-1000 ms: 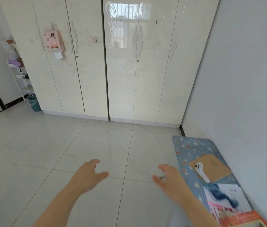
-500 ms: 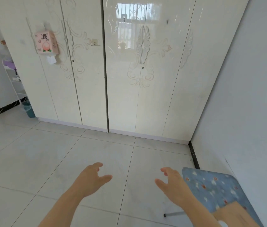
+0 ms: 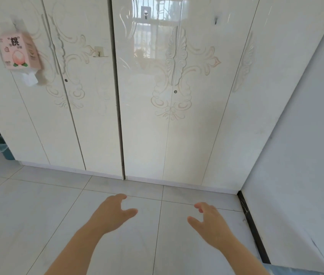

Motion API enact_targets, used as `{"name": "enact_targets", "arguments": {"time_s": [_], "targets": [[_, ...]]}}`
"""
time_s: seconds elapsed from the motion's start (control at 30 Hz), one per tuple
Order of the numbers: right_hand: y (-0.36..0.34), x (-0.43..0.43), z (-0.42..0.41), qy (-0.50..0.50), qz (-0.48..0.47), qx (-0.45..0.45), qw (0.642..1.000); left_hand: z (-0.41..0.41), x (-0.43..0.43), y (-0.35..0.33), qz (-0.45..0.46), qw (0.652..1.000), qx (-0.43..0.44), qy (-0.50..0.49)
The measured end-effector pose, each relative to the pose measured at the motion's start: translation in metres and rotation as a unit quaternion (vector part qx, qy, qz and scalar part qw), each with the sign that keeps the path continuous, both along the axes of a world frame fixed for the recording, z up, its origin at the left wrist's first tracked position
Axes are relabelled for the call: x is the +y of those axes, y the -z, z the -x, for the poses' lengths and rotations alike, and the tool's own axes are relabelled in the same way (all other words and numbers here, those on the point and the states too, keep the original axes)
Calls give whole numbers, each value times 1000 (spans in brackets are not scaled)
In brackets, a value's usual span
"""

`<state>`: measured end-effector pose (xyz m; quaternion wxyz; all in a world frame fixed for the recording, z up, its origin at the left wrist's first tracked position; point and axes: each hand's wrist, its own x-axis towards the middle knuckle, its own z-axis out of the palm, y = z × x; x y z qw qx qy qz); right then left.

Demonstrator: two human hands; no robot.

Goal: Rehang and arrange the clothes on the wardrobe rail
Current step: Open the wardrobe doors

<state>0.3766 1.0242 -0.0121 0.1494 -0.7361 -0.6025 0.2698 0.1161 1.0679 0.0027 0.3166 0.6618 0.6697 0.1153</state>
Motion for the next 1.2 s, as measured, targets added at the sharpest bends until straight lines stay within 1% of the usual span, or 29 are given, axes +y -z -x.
{"name": "enact_targets", "arguments": {"time_s": [0.13,0.3,0.4,0.5,0.63,0.77,0.97,1.2], "targets": [[8,80,-5,-4,2,-2,1000,-5,74,7,12,1000,11,12],[20,191,-13,-23,-3,9,1000,-16,175,13,11,1000,24,-1],[13,256,-23,-33,9,13,999,-25,235,4,21,999,30,-8],[5,318,-32,-41,-5,7,999,-31,292,-4,8,999,37,-18],[1,382,-34,-49,2,9,999,-36,354,-5,17,999,25,-22],[3,440,-29,-48,5,9,999,-34,419,0,19,999,44,-9],[6,528,-16,-2,5,-8,1000,-32,527,3,18,997,45,61],[-15,612,-5,60,-28,-12,998,-33,643,-30,-52,988,66,132]]}}
